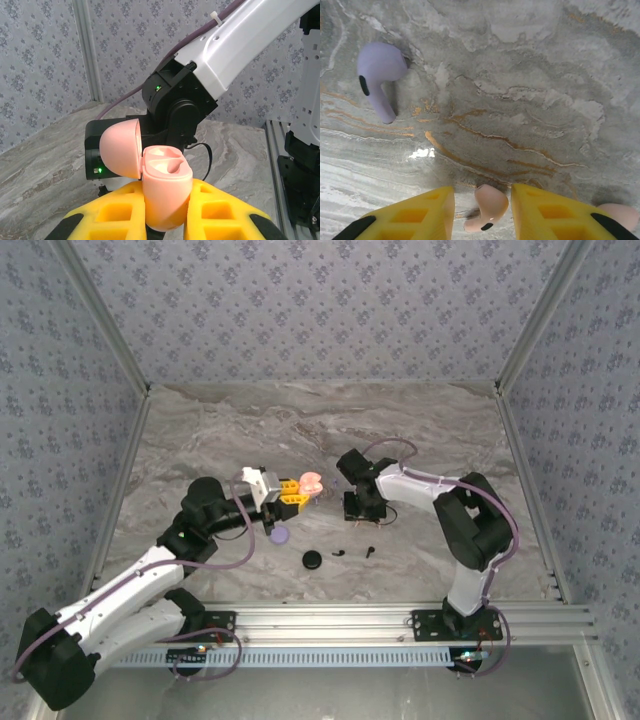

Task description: Insert the wireless bluetooth earbuds into the charging case

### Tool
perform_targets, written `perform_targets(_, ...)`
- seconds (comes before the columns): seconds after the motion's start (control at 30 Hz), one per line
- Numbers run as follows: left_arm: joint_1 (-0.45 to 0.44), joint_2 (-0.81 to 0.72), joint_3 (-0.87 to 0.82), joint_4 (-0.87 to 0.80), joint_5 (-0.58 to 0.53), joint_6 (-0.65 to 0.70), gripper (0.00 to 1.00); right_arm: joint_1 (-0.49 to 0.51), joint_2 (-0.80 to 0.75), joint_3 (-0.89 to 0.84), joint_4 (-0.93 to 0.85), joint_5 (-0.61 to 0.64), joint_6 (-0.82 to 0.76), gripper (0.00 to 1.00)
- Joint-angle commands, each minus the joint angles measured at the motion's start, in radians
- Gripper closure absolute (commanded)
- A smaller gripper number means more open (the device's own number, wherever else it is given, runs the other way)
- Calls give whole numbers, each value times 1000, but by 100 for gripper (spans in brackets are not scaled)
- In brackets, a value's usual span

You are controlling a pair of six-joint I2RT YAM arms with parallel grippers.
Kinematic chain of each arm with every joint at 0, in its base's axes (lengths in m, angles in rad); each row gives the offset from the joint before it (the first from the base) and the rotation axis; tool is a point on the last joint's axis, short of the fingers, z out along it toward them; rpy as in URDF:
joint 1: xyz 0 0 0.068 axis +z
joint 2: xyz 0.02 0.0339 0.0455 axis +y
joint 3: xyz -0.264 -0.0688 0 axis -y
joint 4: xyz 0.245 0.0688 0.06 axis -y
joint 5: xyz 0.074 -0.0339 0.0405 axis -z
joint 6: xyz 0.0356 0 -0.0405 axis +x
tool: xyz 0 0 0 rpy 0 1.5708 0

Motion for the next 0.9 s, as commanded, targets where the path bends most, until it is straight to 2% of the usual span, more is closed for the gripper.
perform_targets(0.0, -4, 3, 41, 6, 27, 25, 100, 11, 21, 27, -25, 13, 15, 66)
perform_targets(0.47, -4, -1, 44, -17, 18, 20, 100, 18, 6, 28, -15, 42, -9, 79)
perform_targets(0.67, -5, -10, 26, -10, -1, -11, 100, 15, -125, -1, 18, 118, -92, 79)
perform_targets(0.87, -4, 6, -19, 74, -31, -75, 100, -9, -357, -59, 94, 130, -190, 79)
